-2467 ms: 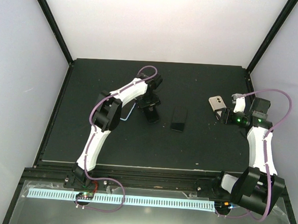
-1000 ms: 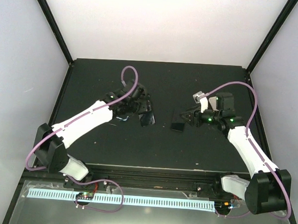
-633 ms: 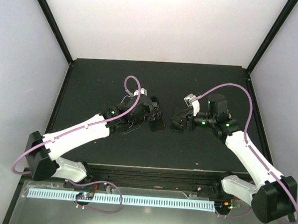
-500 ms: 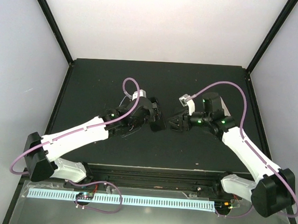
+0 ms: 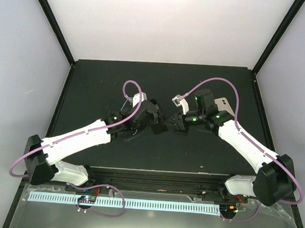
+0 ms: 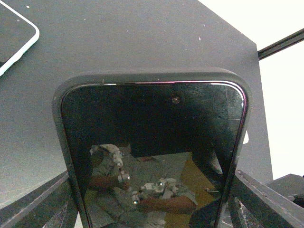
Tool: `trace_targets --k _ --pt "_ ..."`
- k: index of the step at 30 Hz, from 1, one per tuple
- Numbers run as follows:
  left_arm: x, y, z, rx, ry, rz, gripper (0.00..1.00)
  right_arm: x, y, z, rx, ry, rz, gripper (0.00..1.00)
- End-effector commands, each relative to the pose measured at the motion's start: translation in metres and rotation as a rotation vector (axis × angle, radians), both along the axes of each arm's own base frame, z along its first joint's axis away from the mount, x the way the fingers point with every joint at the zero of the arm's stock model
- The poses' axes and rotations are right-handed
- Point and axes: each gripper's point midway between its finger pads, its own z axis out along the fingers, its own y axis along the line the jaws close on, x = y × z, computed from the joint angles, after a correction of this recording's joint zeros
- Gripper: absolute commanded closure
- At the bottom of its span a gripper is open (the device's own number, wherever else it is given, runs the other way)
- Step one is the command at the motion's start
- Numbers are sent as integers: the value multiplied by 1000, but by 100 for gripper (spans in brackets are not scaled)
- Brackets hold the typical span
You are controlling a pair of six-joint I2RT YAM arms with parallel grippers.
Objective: Take the phone out of the phone case
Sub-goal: Adjust the phone.
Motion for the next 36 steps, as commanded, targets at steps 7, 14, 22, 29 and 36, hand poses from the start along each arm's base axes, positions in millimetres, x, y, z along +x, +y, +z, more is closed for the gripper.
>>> trace_targets --k 7,14,22,29,36 --pt "1 1 47 -131 -96 29 52 5 3 5 -9 -14 0 82" --pt "5 8 47 -44 -186 -17 9 -1 2 22 20 -62 22 99" --pt "4 44 65 60 -365 -219 1 -9 -17 28 -9 -154 -38 99" --pt "-69 35 80 -133 -739 -652 5 -42 -20 56 53 -222 112 99" --pt "-103 25 81 -251 -895 -809 14 -77 -18 77 174 -194 265 99"
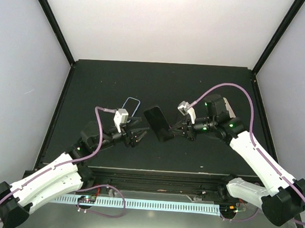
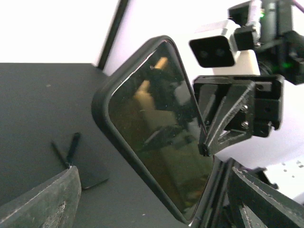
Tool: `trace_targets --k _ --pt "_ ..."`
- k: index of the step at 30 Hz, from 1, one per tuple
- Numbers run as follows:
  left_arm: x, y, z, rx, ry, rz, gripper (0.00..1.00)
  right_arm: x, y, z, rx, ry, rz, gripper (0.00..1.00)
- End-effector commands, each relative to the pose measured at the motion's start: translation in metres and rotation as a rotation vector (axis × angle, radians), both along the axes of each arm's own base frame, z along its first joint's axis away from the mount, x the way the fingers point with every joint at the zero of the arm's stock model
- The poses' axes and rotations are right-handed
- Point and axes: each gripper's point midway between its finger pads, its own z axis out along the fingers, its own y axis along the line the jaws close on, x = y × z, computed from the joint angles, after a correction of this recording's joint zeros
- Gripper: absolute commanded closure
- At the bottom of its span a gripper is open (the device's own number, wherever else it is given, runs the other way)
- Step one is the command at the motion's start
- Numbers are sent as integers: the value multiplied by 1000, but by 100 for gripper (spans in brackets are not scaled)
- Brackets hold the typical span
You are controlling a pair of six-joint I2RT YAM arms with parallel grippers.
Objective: Take the phone out of the phone case
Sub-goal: Adjust the phone.
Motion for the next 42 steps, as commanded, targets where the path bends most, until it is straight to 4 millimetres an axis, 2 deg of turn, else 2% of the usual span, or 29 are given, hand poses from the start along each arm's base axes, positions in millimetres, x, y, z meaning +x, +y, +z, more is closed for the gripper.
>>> trace_targets --k 1,6,18,26,32,37,39,42 --pt "-23 -16 40 -120 -181 -173 15 -27 5 42 147 -45 160 99" --pt "-23 -28 45 -168 -158 -237 25 -29 5 40 156 -16 167 99" --pt "-30 -30 62 -267 -183 -296 57 -26 7 37 162 -9 156 99" --pt "-31 -34 69 -316 -175 -340 72 -24 6 33 154 -22 146 99" --pt "-29 -43 71 -328 -143 -395 93 -26 4 33 151 -39 147 99" --pt "-26 -39 71 -334 -141 -391 98 -30 1 32 137 -67 148 98" --pt "-26 -36 72 -329 -143 -389 98 -32 0 31 132 -82 160 89" --pt "-29 -33 73 -302 -143 -414 98 -39 -3 28 115 -136 201 65"
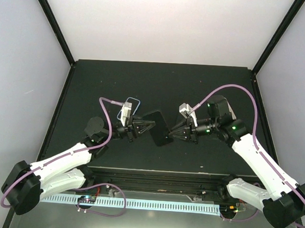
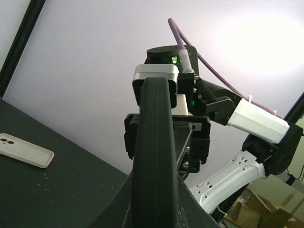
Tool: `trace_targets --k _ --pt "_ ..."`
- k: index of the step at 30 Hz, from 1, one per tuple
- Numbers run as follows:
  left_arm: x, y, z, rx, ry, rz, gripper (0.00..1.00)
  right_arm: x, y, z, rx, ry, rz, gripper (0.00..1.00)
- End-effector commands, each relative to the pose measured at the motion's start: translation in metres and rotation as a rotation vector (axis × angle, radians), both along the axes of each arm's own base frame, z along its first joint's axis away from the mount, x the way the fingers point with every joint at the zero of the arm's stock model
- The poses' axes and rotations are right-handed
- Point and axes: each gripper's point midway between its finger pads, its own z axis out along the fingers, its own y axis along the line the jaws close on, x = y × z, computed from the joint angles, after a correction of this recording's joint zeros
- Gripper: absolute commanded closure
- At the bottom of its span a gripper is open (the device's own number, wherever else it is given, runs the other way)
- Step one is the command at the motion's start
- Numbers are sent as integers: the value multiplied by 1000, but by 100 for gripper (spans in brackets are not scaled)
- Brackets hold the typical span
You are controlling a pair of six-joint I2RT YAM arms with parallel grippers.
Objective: Take the phone out of the phone case
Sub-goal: Adjust the phone.
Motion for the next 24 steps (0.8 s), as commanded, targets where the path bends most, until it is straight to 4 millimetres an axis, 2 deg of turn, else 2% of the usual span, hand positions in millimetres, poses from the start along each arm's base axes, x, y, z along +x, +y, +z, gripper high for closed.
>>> trace_targets --k 1,7,11,16,24 --pt "-13 7 28 -7 -110 -60 98 -10 -7 1 -17 -117 50 60" --pt "-33 6 33 110 -155 -181 99 -33 -21 -16 -88 -283 197 48" --pt "-42 6 35 124 -176 -233 98 -35 -20 -25 -135 -351 226 47" --pt "-43 5 35 121 -172 -246 98 -44 -11 -28 -161 -387 270 48" --pt "-40 3 33 112 -159 -251 98 -63 6 -14 -111 -352 355 52"
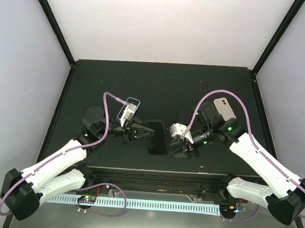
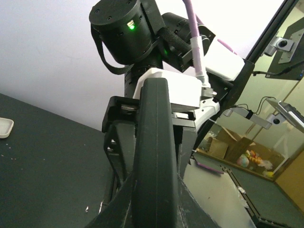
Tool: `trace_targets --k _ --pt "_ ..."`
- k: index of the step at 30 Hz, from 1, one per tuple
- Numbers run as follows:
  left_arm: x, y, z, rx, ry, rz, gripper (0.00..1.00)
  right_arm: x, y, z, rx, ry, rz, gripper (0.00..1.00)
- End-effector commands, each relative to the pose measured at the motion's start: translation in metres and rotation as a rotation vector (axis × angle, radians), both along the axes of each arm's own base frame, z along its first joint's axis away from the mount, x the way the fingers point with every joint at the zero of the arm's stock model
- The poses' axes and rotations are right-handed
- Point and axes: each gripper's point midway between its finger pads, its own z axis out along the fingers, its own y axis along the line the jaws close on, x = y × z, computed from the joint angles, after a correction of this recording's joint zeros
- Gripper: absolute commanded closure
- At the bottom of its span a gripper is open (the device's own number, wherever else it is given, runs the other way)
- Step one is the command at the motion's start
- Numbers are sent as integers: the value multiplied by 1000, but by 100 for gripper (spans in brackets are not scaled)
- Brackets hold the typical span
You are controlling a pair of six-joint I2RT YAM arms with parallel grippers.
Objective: Take the phone out of the phone case
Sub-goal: Adjust the phone, then remove the phone case from the phone.
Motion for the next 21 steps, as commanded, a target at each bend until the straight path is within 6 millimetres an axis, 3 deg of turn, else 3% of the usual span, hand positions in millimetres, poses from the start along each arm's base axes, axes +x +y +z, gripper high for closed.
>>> trace_targets --k 1,21 --pt "-3 2 25 -60 -76 -15 98 -4 7 10 25 -18 29 53" --pt "4 -3 20 -72 0 -32 98 0 7 8 37 -132 44 80"
